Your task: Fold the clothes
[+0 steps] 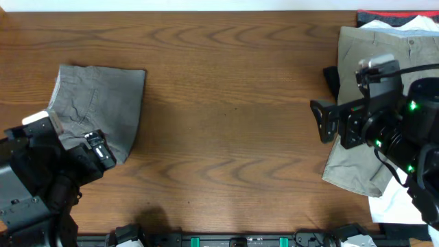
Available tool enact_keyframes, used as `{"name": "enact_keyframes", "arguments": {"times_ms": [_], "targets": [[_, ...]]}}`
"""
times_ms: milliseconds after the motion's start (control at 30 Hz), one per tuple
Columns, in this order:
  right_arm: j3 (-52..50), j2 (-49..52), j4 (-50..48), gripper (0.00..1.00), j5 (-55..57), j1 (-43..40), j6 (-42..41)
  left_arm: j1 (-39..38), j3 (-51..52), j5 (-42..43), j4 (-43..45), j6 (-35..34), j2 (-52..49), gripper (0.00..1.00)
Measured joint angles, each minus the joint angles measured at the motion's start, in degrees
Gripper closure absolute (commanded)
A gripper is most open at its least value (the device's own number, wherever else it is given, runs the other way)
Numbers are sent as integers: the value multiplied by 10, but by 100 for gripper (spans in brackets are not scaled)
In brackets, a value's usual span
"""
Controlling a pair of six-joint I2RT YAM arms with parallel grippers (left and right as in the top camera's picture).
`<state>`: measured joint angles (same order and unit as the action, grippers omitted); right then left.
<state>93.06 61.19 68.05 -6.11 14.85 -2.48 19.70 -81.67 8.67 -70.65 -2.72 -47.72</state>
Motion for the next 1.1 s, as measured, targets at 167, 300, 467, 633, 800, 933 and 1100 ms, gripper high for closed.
{"name": "enact_keyframes", "arguments": {"times_ms": [167,300,467,633,800,933,1100], "targets": [[-1,5,23,1,7,0,0,0,1,-5,5,0,-3,2],[-1,5,25,1,6,0,1,0,2,-5,5,0,-5,2],[-1,5,27,1,-3,0,2,0,2,-5,5,0,-5,2],[-1,5,41,1,-5,0,2,0,2,-5,4,0,-5,2],[-1,5,19,1,14,0,2,0,2,-5,4,0,-5,2],[-24,-9,-74,1,30,-1,3,0,2,-6,4,0,-5,2],[-150,-89,-250,1,33,-23,6,0,4,-6,4,0,-5,2]]}}
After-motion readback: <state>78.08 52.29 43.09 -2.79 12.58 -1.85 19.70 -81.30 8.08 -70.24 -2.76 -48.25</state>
